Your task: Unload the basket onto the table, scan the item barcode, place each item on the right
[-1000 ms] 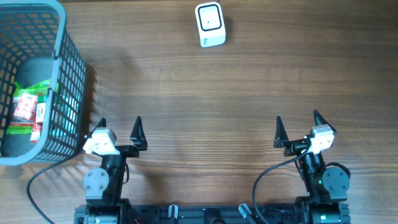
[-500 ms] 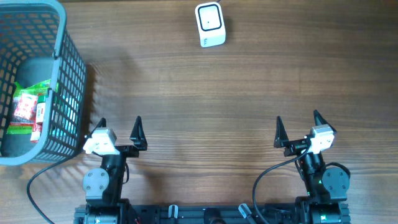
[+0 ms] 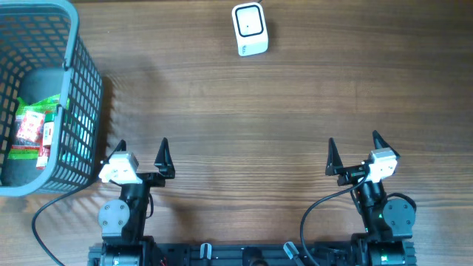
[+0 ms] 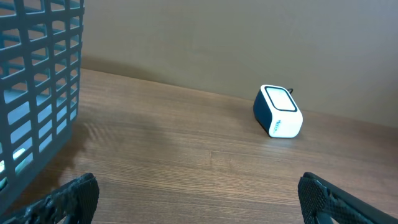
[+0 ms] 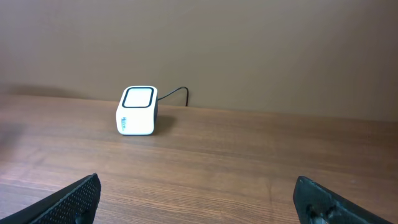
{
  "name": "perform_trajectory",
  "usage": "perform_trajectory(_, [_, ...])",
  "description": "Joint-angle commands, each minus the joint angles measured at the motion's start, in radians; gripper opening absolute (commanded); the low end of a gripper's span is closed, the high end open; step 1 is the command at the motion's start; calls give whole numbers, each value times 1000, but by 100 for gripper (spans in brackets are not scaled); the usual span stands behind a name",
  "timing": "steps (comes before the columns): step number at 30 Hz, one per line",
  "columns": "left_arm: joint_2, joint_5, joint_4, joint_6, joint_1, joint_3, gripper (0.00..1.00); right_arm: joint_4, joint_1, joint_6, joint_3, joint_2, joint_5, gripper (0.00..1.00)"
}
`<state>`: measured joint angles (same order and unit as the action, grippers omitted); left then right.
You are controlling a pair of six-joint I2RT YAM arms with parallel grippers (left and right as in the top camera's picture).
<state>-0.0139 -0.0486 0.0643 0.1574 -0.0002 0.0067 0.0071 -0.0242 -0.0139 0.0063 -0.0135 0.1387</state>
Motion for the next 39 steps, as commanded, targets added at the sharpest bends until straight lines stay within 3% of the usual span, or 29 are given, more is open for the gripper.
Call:
perform_trajectory(1, [-16,16,12,-19,-3,0,100,3,5,-10,-1,0,16,100])
perform_trajectory(6, [-72,12,170,13,-3,128,100,3,5,-10,-1,0,16,100])
perform_trajectory(11, [-246,-66,449,41,-3,496,100,4,5,-10,-1,0,16,100])
perform_trajectory(17, [-696,-64,928,-8,-3,1124,100,4,5,-10,-1,0,16,100])
perform_trajectory(21, [-998,80,1187,-53,-3,1448,100,3,5,-10,-1,0,16,100])
perform_trajectory(26, [-1229,124,1205,-81,-2,1629,100,4,5,-10,-1,0,16,100])
perform_trajectory(30, [-1278,382,1052,-34,54,1632,100,4,5,-10,-1,0,16,100])
perform_trajectory(34, [-1278,431,872,-84,261,1632,100,4,5,-10,-1,0,17,100])
perform_trajectory(39, [-1302,385,813,-235,475,1632,100,3,5,-10,-1,0,16,100])
